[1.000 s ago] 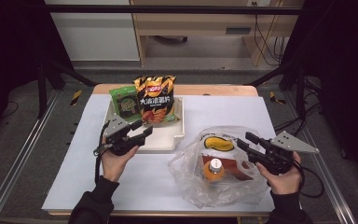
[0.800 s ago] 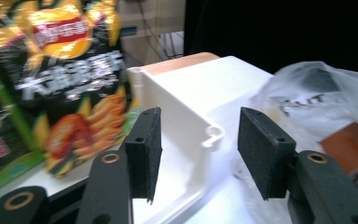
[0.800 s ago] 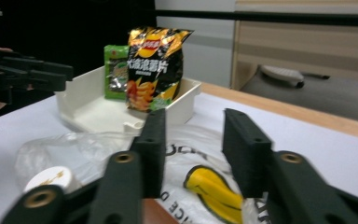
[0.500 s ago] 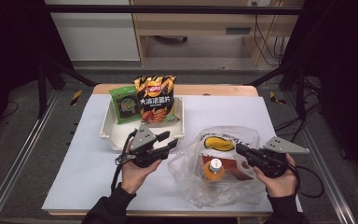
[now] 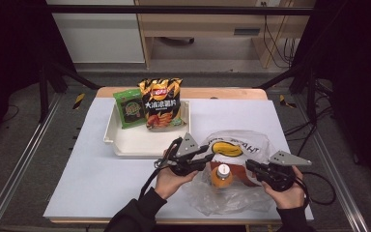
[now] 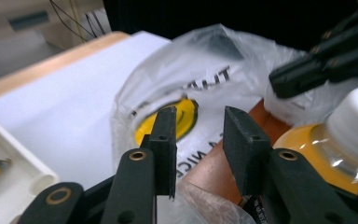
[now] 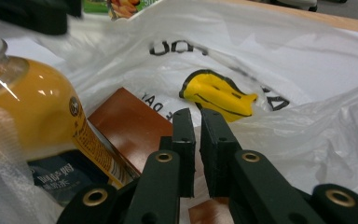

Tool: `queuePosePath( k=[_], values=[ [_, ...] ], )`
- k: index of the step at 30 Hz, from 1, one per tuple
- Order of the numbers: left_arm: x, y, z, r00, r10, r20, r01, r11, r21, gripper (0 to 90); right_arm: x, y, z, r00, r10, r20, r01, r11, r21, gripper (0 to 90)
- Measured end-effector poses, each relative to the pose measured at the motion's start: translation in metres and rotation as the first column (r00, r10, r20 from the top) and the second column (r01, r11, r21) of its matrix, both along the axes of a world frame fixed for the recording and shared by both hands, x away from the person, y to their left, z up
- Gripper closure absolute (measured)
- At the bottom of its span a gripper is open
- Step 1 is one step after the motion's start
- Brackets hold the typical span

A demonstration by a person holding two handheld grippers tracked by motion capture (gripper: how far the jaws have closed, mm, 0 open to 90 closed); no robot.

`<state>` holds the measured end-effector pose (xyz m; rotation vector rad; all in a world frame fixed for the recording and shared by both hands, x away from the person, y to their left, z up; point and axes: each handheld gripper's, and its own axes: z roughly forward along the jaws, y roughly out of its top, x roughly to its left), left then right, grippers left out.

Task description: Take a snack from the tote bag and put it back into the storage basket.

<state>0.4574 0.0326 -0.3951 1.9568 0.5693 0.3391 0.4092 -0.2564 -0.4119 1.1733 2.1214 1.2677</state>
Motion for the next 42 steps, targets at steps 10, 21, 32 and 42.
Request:
queuePosePath(
  k=[10, 21, 32, 42],
  values=[
    [0.011, -0.01, -0.035, 0.9974, -0.021, -0.069, 0.028, 0.9947, 0.099, 64.2, 0.014, 0.027, 0.01, 0.9991, 0.038, -0.017, -0.038, 0.9993, 0.006, 90.0],
    [0.005, -0.003, -0.047, 0.9967, -0.06, -0.054, 0.068, 0.9859, 0.153, 57.4, 0.003, -0.002, -0.025, 0.9942, -0.031, -0.103, 0.023, 0.9971, -0.072, 87.9],
    [-0.001, 0.009, -0.053, 0.9924, -0.094, -0.079, 0.108, 0.9747, 0.196, 46.9, -0.017, -0.029, -0.026, 0.9934, -0.072, -0.089, 0.064, 0.9936, -0.093, 76.9],
    [0.005, 0.001, -0.059, 0.9916, -0.113, -0.063, 0.123, 0.9722, 0.199, 38.1, -0.02, -0.033, -0.025, 0.9923, -0.083, -0.092, 0.073, 0.9909, -0.114, 58.9]
  ],
)
